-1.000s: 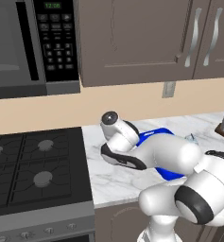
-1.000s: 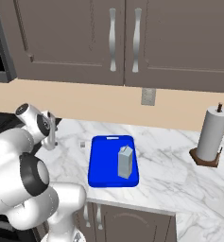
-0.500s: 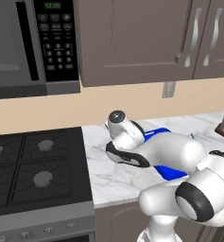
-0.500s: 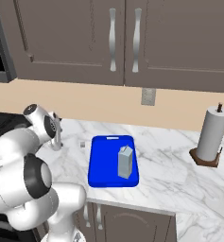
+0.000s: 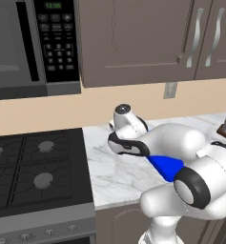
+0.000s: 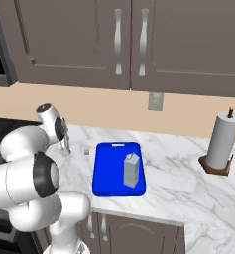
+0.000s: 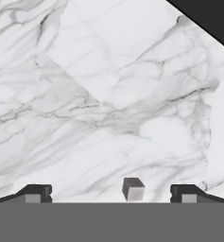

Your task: Take out the milk from the fridge and place it on the tray on the counter. Then take the sugar cube near the tray and place it in the tray.

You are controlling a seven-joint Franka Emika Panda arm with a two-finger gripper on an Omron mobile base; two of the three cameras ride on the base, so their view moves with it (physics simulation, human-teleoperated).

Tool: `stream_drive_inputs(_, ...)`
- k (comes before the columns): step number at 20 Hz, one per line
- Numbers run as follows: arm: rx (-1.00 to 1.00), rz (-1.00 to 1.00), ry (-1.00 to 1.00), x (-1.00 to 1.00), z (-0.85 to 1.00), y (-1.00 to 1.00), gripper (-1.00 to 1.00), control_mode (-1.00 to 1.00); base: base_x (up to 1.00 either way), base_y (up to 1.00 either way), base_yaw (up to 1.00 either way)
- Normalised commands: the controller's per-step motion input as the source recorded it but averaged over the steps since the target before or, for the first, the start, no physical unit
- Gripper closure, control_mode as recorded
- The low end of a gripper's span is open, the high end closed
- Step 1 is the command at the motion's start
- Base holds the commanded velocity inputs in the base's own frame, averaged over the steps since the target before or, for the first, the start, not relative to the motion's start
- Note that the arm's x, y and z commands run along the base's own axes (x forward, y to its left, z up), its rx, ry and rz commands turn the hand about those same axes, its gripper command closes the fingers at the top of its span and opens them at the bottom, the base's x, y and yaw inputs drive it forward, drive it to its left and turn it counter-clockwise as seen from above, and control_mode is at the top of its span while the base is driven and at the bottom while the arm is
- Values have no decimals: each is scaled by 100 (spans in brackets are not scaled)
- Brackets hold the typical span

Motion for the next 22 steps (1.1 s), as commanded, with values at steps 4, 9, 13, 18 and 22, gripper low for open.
stream_drive_inputs(4, 0, 3, 7, 0, 0, -7, -100, -100, 0, 0, 0)
stream_drive_inputs(9, 0, 2, 4, 0, 0, -15, -100, -100, 0, 0, 0)
stream_drive_inputs(13, 0, 2, 1, 0, 0, -25, -100, -100, 0, 0, 0)
stream_drive_inputs(18, 0, 3, 0, 3, 0, -26, -100, -100, 0, 0, 0)
stream_drive_inputs(22, 1, 5, 0, 5, 0, -22, -100, -100, 0, 0, 0)
